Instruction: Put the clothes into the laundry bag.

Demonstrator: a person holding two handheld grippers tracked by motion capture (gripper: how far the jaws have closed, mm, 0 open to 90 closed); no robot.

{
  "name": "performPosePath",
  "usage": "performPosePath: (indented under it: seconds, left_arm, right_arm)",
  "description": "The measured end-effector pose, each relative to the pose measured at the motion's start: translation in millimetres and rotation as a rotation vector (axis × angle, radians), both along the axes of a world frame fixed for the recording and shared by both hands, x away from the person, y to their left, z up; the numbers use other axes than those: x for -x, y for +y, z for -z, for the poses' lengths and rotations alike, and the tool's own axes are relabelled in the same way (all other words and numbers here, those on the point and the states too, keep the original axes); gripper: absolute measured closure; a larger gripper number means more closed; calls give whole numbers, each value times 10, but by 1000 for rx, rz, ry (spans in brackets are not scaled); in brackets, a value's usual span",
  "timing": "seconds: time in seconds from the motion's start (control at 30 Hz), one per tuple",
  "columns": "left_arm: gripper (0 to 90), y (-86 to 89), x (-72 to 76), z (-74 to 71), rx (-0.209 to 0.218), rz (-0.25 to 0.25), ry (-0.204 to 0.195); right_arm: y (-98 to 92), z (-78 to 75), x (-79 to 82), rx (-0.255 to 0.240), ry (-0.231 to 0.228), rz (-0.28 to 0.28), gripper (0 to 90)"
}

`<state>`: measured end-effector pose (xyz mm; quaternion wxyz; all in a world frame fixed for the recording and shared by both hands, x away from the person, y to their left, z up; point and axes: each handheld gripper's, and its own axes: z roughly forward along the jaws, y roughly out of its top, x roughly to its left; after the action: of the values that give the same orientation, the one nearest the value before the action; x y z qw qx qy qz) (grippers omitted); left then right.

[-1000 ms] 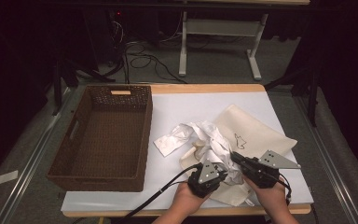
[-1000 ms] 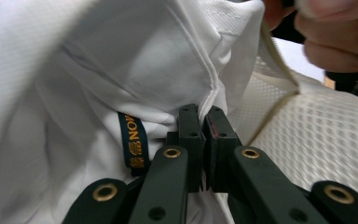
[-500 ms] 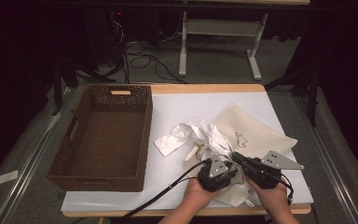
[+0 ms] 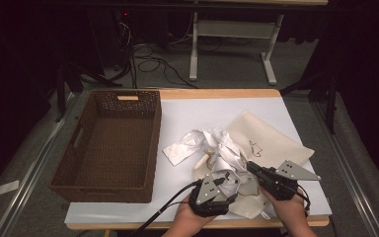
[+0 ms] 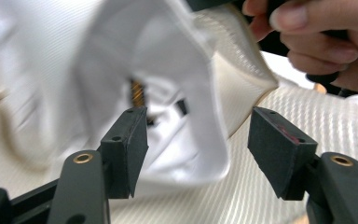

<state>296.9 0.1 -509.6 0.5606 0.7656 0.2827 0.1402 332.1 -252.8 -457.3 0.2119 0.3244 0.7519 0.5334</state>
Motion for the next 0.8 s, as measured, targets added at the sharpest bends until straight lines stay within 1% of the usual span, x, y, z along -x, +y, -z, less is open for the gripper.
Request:
performPosePath:
  seconds: [0.07, 0.1, 0.13, 0.2, 0.23, 0.27, 0.3, 0.33, 0.37, 0.43, 0.47, 0.5, 0.53, 0.57, 0.63, 0.67, 0.7, 0.8]
  left_arm:
    - [405, 83, 15, 47, 1, -35, 2]
    - [426, 117, 9, 61, 6, -60, 5]
    - [449, 150, -10, 63, 12, -90, 10]
    - [463, 202, -58, 39, 26, -128, 20]
    - [457, 223, -87, 9, 27, -148, 5]
    - [431, 229, -105, -16, 23, -159, -6]
    - [403, 227, -144, -68, 18, -170, -26]
    - [375, 219, -171, -104, 20, -177, -37]
    - [370, 205, -224, -169, 26, -177, -47]
    - [365, 165, -306, -249, 37, -175, -48]
    - [377, 138, -350, -280, 33, -172, -48]
    - [434, 103, -398, -296, 33, -155, -39]
    - [544, 69, -426, -291, 36, -136, -30]
    - [609, 29, -437, -278, 29, -133, -32]
    - [788, -33, -428, -246, 13, -134, -35]
    - [841, -72, -417, -223, 20, -124, -27]
    - [862, -128, -392, -192, 17, -108, -24]
    - [867, -284, -334, -104, -5, -71, -22]
  right_arm:
    - [2, 0, 1, 5, -2, -1, 892]
    - [3, 0, 2, 7, -3, 1, 893]
    - [3, -1, 2, 7, -3, 1, 892]
    - [4, -4, 7, 3, 3, 5, 892]
    - [0, -5, 7, 4, 0, 4, 893]
    - [-4, -5, 7, 4, -1, 2, 893]
    - [-5, -4, 6, 4, -1, 2, 892]
    - [-5, -1, 3, 2, 2, -1, 893]
    - [-6, 1, -2, 5, -2, -6, 893]
    - [5, 2, 1, 8, 1, -3, 893]
    - [6, 3, -1, 8, -1, -5, 893]
    - [7, 3, -1, 8, -1, -5, 893]
    - [4, 3, -1, 7, 1, -3, 893]
    - [2, 4, -5, 7, 1, -5, 893]
    - [0, 7, -10, 7, 3, -2, 893]
    - [-3, 9, -13, 6, 4, 0, 893]
    - [-8, 9, -18, 9, 0, -1, 893]
    - [-20, 0, -21, 2, 1, 3, 893]
